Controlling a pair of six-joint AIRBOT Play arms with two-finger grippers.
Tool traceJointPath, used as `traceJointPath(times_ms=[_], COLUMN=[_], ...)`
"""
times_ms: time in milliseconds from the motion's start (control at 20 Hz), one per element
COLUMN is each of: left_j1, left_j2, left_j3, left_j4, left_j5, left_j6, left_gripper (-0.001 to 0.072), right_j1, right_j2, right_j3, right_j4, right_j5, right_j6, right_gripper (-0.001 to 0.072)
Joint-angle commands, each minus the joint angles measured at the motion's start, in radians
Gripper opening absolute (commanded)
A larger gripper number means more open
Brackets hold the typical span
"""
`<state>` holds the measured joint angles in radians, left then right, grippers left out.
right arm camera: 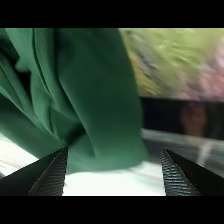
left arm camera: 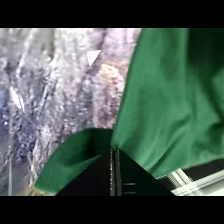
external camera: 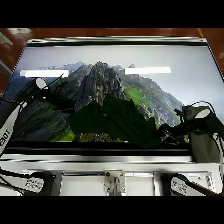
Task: Fold the shirts.
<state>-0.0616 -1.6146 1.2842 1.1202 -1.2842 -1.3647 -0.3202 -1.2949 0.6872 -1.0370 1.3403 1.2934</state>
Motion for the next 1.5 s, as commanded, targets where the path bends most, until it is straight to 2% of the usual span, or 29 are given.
traceJointPath(times_ms=[0, 50, 100, 250, 450, 600, 700, 800, 900, 1050, 1250, 1300, 1350, 1450], left_j1=[-0.001, -0.001, -0.001, -0.001, 0.006, 0.024, 0.025, 0.025, 0.025, 0.025, 0.025, 0.025, 0.025, 0.025], left_j2=[0.072, 0.086, 0.102, 0.170, 0.375, 0.544, 0.648, 0.748, 0.824, 0.874, 0.879, 0.877, 0.875, 0.876], left_j3=[0.003, 0.003, 0.003, 0.010, 0.154, 0.380, 0.512, 0.578, 0.580, 0.580, 0.578, 0.565, 0.541, 0.452], left_j4=[-0.005, -0.005, -0.005, -0.006, -0.006, -0.005, -0.005, -0.005, -0.005, 0.040, 0.215, 0.223, 0.213, 0.179], left_j5=[-0.018, -0.026, -0.033, -0.019, 0.052, 0.134, 0.227, 0.354, 0.432, 0.425, 0.288, 0.242, 0.207, 0.154], left_j6=[0.011, 0.011, 0.011, 0.010, 0.003, -0.021, -0.047, -0.054, -0.053, -0.053, -0.060, -0.092, -0.123, -0.129], left_gripper=[0.0034, 0.0034, 0.0034, 0.0031, 0.0030, 0.0031, 0.0031, 0.0031, 0.0031, 0.0032, 0.0032, 0.0032, 0.0032, 0.0032], right_j1=[0.000, 0.000, 0.000, 0.000, -0.001, -0.001, -0.001, -0.001, -0.001, -0.001, -0.001, -0.001, -0.001, -0.001], right_j2=[-0.001, 0.000, 0.000, 0.048, 0.289, 0.500, 0.629, 0.723, 0.777, 0.812, 0.809, 0.809, 0.809, 0.803], right_j3=[-0.084, -0.086, -0.086, -0.051, 0.140, 0.385, 0.550, 0.662, 0.715, 0.724, 0.723, 0.723, 0.723, 0.723], right_j4=[0.078, 0.079, 0.088, 0.095, 0.122, 0.154, 0.129, 0.070, 0.051, 0.050, -0.023, -0.066, -0.118, -0.202], right_j5=[-0.158, -0.171, -0.165, -0.077, -0.023, -0.084, -0.196, -0.287, -0.284, -0.142, 0.238, 0.304, 0.345, 0.373], right_j6=[-0.014, -0.013, -0.023, -0.100, -0.103, -0.102, -0.091, -0.037, 0.005, 0.114, 0.138, 0.147, 0.160, 0.189], right_gripper=[0.0426, 0.0115, 0.0063, 0.0060, 0.0061, 0.0061, 0.0062, 0.0062, 0.0061, 0.0062, 0.0062, 0.0062, 0.0062, 0.0062])
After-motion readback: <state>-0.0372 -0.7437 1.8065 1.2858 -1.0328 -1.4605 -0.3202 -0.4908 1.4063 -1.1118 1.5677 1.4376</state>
